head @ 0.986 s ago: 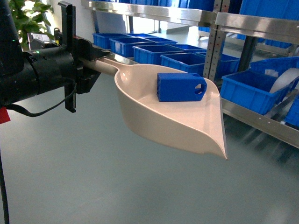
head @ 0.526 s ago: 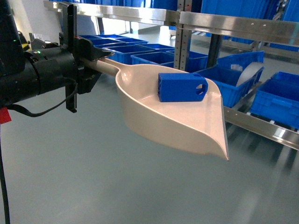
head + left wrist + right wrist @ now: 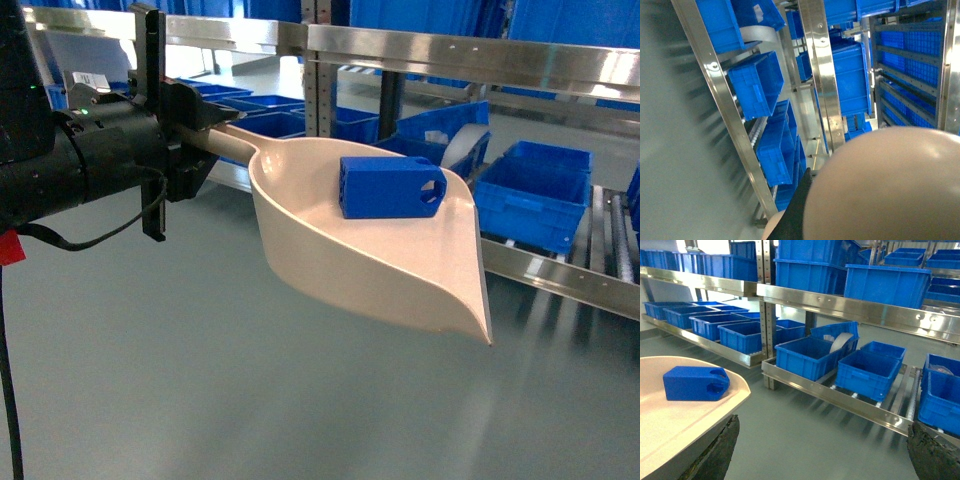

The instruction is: Place part in tray to right shelf

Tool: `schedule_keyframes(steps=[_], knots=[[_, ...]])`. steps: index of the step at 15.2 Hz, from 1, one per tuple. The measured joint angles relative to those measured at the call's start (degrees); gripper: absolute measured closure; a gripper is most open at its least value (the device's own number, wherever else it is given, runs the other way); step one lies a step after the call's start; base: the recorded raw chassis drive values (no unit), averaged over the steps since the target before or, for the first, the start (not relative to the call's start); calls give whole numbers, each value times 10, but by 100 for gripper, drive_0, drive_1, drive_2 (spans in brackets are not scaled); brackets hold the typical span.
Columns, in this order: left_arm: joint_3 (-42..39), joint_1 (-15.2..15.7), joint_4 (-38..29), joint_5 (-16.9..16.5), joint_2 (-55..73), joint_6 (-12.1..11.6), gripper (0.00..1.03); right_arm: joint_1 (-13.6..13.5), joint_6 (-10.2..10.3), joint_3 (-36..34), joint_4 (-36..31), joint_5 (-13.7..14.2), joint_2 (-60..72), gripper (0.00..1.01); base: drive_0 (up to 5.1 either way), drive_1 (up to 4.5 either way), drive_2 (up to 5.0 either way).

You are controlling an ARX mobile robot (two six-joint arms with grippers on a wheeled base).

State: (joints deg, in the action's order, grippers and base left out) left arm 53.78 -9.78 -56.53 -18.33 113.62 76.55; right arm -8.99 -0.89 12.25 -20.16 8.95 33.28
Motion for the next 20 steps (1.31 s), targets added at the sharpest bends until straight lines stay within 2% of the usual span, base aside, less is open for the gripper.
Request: schedule_keyframes(steps=[20], knots=[[0,-2,0,-2,0,0,90,0,0,0,0,0,0,3,-163,-163,-163]])
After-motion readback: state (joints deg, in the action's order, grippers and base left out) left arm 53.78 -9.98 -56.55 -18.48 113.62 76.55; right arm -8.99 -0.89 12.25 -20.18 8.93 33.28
